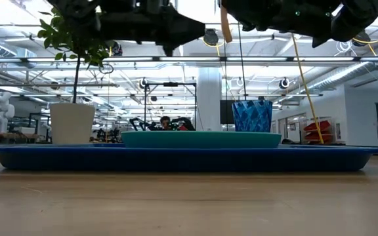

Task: Pick and place plate/cup/fork/spoon on tray
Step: Put the yellow fork to the left of the blue plate on the blue serving tray

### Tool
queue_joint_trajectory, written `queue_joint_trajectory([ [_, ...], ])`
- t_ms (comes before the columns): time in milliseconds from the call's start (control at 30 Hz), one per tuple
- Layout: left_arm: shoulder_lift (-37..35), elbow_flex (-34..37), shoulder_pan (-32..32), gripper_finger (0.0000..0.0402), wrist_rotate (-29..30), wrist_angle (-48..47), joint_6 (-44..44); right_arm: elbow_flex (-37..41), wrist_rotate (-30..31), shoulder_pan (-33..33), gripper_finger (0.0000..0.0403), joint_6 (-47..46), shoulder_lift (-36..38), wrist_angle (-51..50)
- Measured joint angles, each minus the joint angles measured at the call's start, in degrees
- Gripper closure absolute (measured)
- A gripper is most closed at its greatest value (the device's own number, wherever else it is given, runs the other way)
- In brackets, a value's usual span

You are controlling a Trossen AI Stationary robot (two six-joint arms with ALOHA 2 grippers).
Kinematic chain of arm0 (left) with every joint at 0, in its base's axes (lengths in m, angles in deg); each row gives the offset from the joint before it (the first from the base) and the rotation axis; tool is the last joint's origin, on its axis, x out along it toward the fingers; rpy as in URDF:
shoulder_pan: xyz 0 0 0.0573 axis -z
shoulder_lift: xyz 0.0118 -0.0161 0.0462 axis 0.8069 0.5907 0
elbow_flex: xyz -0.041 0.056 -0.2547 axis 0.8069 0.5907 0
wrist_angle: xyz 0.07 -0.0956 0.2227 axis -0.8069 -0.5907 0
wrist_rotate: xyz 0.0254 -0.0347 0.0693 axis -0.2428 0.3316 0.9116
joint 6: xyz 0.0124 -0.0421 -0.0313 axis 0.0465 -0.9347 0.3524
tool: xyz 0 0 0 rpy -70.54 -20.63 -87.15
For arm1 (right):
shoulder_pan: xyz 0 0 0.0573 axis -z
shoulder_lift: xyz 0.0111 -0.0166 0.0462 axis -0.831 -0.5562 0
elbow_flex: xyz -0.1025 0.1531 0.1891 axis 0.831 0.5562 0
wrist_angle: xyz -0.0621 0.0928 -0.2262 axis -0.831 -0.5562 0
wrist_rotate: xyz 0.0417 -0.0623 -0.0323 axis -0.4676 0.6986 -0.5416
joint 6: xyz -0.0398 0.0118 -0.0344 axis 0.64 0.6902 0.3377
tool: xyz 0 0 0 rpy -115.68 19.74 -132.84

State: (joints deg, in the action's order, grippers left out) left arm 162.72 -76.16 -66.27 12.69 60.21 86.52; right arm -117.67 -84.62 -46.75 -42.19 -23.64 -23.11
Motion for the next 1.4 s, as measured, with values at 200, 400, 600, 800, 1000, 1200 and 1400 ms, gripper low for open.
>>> queue_joint_trajectory([
  [200,2.7,-2.6,0.8,0.0289,-1.0,-0.1,0.0,0.0,0.1,0.0,0.0370,0.1,0.0,-0.1],
  [400,2.8,-2.9,1.9,0.0289,-3.0,0.0,1.5,0.0,1.1,0.1,0.0370,0.3,0.0,-0.2],
  [600,2.8,-3.0,2.7,0.0289,10.4,1.0,1.4,0.0,19.3,0.1,0.0370,0.9,0.0,-4.0],
  [800,2.8,-3.5,4.0,0.0289,23.5,1.6,-0.5,0.0,41.9,-1.8,0.0370,7.5,0.0,-7.3],
  [1000,2.8,-3.5,5.0,0.0289,30.1,6.4,-5.9,0.0,55.1,-3.7,0.0370,16.9,-0.8,-7.2],
  [1200,2.8,-3.5,6.7,0.0289,35.6,7.8,-8.2,0.0,58.5,-5.5,0.0370,29.7,-3.5,-5.3],
  [1400,2.8,-3.5,7.8,0.0289,36.5,7.6,-3.3,0.0,58.9,-6.2,0.0370,32.5,-4.3,-2.7],
])
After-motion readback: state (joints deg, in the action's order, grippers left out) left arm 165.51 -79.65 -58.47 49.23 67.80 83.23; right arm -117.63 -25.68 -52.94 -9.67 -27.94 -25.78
